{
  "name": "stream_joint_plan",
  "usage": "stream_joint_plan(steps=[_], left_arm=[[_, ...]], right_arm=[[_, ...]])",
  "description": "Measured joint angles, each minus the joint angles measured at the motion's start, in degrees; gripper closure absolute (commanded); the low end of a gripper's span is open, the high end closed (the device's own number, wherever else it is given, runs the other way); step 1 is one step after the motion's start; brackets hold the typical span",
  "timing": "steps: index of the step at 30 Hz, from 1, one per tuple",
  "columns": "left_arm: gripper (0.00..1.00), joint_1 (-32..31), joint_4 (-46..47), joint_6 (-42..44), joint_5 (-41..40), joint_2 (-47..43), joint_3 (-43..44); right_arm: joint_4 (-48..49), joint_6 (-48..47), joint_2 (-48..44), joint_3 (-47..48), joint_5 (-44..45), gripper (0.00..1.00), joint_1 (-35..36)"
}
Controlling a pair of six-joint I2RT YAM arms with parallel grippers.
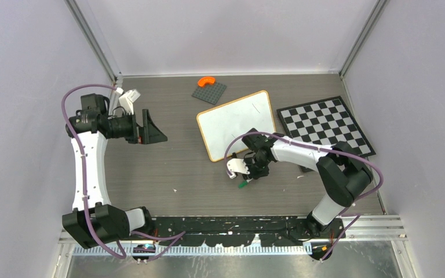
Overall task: Write a sentence on the whiteboard
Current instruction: Open the whiteboard marker at the center of the board.
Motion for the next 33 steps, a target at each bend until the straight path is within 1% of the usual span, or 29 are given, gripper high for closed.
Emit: stream_joint_plan(steps=[2,6,9,12,17,20,24,27,29,33], left_arm=[[0.00,-0.48,-0.63,0.81,0.00,0.00,0.20],[0.00,-1.92,-1.05,1.53,0.00,-0.26,0.20],[0.00,-3.41,-1.11,2.19,0.24,-0.76,0.20],[0.00,-5.79,-1.16,2.47,0.81,-1.14,0.20],[0.01,-12.74,-0.70,3.87,1.84,-2.23,-0.79],[0.01,-16.48,-0.35,4.87,1.92,-4.52,-2.16],[0.00,-20.96,-2.56,12.07,1.88,-6.93,-0.70],[0.02,-26.36,-3.56,17.59,1.38,-8.72,0.42],[0.04,-30.99,-3.39,19.47,0.42,-9.84,0.42],[0.09,-44.04,0.48,21.94,-5.62,-11.63,-0.26]], right_arm=[[0.24,0.85,-0.13,-0.02,0.31,0.99,0.42],[1.11,4.90,-0.52,-0.07,0.66,1.00,0.57],[0.13,10.93,-0.57,0.79,0.39,1.00,0.72],[-3.26,18.40,-1.25,4.50,-1.99,1.00,0.72],[-6.03,32.92,-5.84,11.04,-10.19,1.00,0.72],[-6.32,41.51,-8.46,12.74,-15.89,1.00,0.72],[-6.25,51.76,-10.23,12.90,-23.56,1.00,0.72],[-6.43,56.24,-10.95,12.90,-28.61,1.00,0.72],[-6.69,57.96,-11.28,12.90,-32.35,1.00,0.72],[-8.26,60.48,-10.86,13.49,-39.47,1.00,0.72]])
